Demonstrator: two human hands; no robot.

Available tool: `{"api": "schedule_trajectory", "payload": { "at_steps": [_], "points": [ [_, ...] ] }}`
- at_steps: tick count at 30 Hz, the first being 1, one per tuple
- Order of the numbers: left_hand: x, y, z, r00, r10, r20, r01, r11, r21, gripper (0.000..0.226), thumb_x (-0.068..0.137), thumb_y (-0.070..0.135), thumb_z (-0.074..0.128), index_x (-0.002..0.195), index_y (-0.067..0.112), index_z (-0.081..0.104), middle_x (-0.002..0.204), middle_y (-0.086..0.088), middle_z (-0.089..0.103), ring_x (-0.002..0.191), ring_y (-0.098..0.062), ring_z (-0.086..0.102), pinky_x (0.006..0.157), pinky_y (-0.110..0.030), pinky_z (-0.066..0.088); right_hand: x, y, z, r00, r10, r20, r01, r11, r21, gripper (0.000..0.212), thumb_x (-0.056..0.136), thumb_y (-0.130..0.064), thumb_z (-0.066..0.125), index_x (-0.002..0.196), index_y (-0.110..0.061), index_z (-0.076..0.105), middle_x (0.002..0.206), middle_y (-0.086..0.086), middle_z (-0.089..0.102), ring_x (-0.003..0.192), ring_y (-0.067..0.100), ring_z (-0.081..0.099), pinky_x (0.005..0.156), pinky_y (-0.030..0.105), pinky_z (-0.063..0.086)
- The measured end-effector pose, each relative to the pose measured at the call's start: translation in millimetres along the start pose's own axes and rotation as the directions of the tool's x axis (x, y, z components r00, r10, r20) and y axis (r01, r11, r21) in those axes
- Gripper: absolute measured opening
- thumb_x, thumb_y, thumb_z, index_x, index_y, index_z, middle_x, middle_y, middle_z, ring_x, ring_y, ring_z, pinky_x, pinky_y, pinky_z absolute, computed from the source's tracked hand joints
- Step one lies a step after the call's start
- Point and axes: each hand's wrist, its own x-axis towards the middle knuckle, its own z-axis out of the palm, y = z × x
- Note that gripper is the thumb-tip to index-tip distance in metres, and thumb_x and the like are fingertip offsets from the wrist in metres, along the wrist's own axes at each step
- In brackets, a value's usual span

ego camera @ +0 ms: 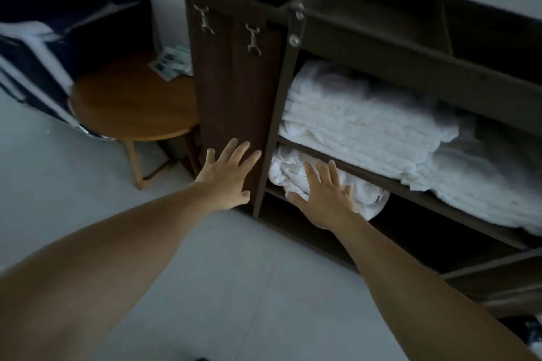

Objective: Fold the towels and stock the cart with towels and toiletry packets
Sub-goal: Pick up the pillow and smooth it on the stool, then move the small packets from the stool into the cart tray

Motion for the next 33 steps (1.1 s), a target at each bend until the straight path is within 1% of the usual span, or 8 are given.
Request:
{"api": "schedule_trajectory", "payload": {
  "at_steps": [4, 8, 11, 18, 22, 26, 30, 33],
  "points": [
    [-42, -42, -69, 0.992, -0.127, 0.007, 0.127, 0.986, -0.112, 0.096, 0.088, 0.054, 0.058, 0.157, 0.029, -0.005, 0.165, -0.001, -0.007, 0.152, -0.027, -0.01, 0.117, -0.059, 0.014, -9, -64, -64, 0.997, -0.074, 0.01, 0.074, 0.997, -0.018, 0.087, 0.092, -0.074, 0.035, 0.158, -0.03, 0.0, 0.167, -0.002, -0.008, 0.152, 0.026, -0.018, 0.117, 0.065, 0.018],
    [-77, -89, -112, 0.966, -0.259, -0.003, 0.253, 0.946, -0.204, 0.096, 0.088, 0.053, 0.06, 0.157, 0.03, -0.001, 0.165, 0.0, -0.003, 0.152, -0.027, -0.008, 0.119, -0.058, 0.015, -8, -142, -100, 0.985, -0.173, -0.017, 0.171, 0.983, -0.061, 0.085, 0.091, -0.074, 0.036, 0.158, -0.031, 0.005, 0.167, -0.002, -0.003, 0.153, 0.026, -0.013, 0.116, 0.065, 0.019],
    [-103, -133, -127, 0.949, -0.313, -0.035, 0.295, 0.923, -0.248, 0.096, 0.086, 0.05, 0.064, 0.157, 0.03, 0.002, 0.165, 0.001, -0.001, 0.153, -0.027, -0.007, 0.118, -0.06, 0.017, -8, -197, -111, 0.967, -0.253, -0.012, 0.252, 0.965, -0.071, 0.083, 0.092, -0.072, 0.036, 0.158, -0.032, 0.006, 0.167, -0.003, -0.002, 0.153, 0.024, -0.014, 0.116, 0.065, 0.016],
    [-140, -242, -145, 0.899, -0.439, 0.003, 0.427, 0.873, -0.234, 0.101, 0.082, 0.05, 0.067, 0.157, 0.03, 0.002, 0.165, -0.001, -0.001, 0.152, -0.03, -0.006, 0.118, -0.062, 0.013, 12, -289, -114, 0.923, -0.377, 0.078, 0.382, 0.922, -0.065, 0.083, 0.091, -0.075, 0.028, 0.158, -0.028, 0.013, 0.167, -0.002, 0.004, 0.153, 0.023, -0.009, 0.115, 0.063, 0.02],
    [-128, -283, -142, 0.888, -0.459, 0.029, 0.45, 0.853, -0.263, 0.098, 0.082, 0.048, 0.065, 0.156, 0.03, 0.003, 0.165, 0.001, 0.0, 0.152, -0.029, -0.007, 0.118, -0.062, 0.011, 47, -319, -114, 0.919, -0.385, 0.088, 0.391, 0.919, -0.055, 0.084, 0.09, -0.076, 0.026, 0.157, -0.025, 0.018, 0.166, -0.001, 0.008, 0.153, 0.023, -0.006, 0.115, 0.059, 0.023],
    [-89, -319, -140, 0.892, -0.451, 0.045, 0.446, 0.856, -0.261, 0.098, 0.083, 0.047, 0.066, 0.157, 0.031, 0.003, 0.165, 0.001, -0.001, 0.153, -0.028, -0.007, 0.119, -0.06, 0.01, 103, -343, -110, 0.913, -0.383, 0.14, 0.392, 0.919, -0.045, 0.085, 0.089, -0.075, 0.031, 0.157, -0.025, 0.018, 0.166, -0.002, 0.007, 0.153, 0.022, -0.005, 0.116, 0.057, 0.023],
    [-38, -371, -138, 0.898, -0.435, 0.07, 0.44, 0.873, -0.211, 0.099, 0.084, 0.048, 0.067, 0.157, 0.03, 0.003, 0.166, 0.0, 0.001, 0.153, -0.027, -0.004, 0.12, -0.058, 0.015, 177, -379, -112, 0.909, -0.382, 0.165, 0.391, 0.92, -0.025, 0.083, 0.092, -0.071, 0.034, 0.157, -0.022, 0.019, 0.166, 0.0, 0.008, 0.153, 0.024, -0.003, 0.115, 0.056, 0.024],
    [1, -416, -140, 0.895, -0.432, 0.114, 0.446, 0.879, -0.171, 0.099, 0.084, 0.049, 0.066, 0.157, 0.03, 0.003, 0.166, 0.0, 0.001, 0.153, -0.027, -0.004, 0.12, -0.057, 0.015, 231, -410, -121, 0.894, -0.407, 0.19, 0.416, 0.91, -0.008, 0.081, 0.094, -0.068, 0.036, 0.157, -0.019, 0.02, 0.166, 0.001, 0.009, 0.153, 0.024, -0.002, 0.116, 0.055, 0.024]
  ]
}}
